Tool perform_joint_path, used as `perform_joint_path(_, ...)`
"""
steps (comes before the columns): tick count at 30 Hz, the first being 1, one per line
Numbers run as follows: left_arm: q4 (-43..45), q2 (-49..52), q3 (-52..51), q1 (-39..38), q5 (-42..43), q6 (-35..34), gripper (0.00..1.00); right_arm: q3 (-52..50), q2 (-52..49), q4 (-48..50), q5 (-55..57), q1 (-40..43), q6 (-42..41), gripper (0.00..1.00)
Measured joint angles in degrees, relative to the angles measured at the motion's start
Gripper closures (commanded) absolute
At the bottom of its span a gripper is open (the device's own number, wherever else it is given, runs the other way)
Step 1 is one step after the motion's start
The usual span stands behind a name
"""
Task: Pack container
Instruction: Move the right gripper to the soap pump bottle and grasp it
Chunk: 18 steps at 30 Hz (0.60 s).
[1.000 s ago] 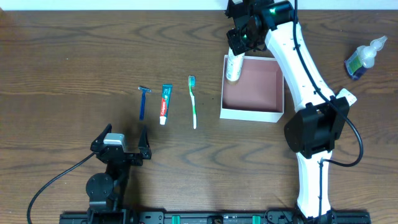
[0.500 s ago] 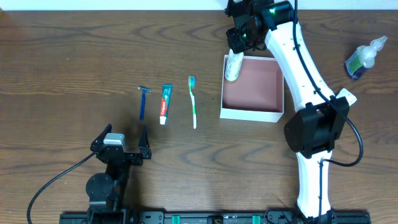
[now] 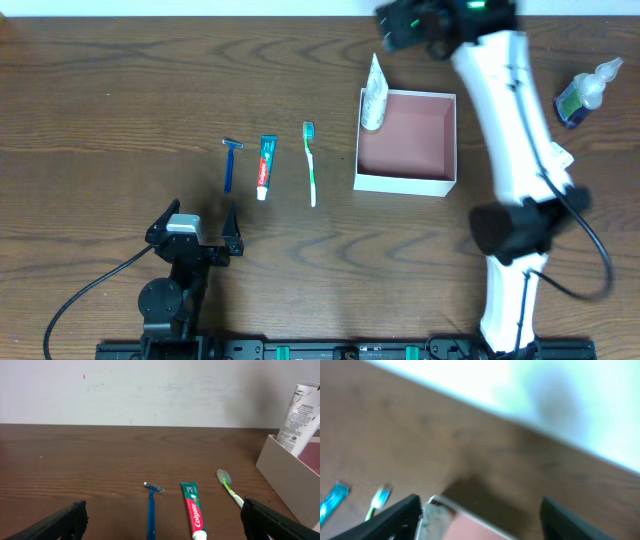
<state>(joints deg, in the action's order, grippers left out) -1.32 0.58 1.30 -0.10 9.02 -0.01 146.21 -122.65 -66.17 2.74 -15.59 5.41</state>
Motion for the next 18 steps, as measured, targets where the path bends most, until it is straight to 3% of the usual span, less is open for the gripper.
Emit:
perform_joint_path(3,0.0,0.0,0.0,0.0,0.0,0.0,0.02,2.4,7.1,-0.9,3.3,5.9,-0.8,0.01)
perform_joint_path(8,0.0,0.0,0.0,0.0,0.0,0.0,0.02,4.3,13.1,-6.3,4.6,20.6,-3.5,0.01)
perform_joint_path(11,0.0,0.0,0.0,0.0,0.0,0.0,0.02,3.6,12.0,-12.0,3.3,29.0,-5.1,0.01)
perform_joint_path(18,0.0,0.0,0.0,0.0,0.0,0.0,0.02,-0.5,3.8,-14.0,-4.1,37.0,-10.2,0.01)
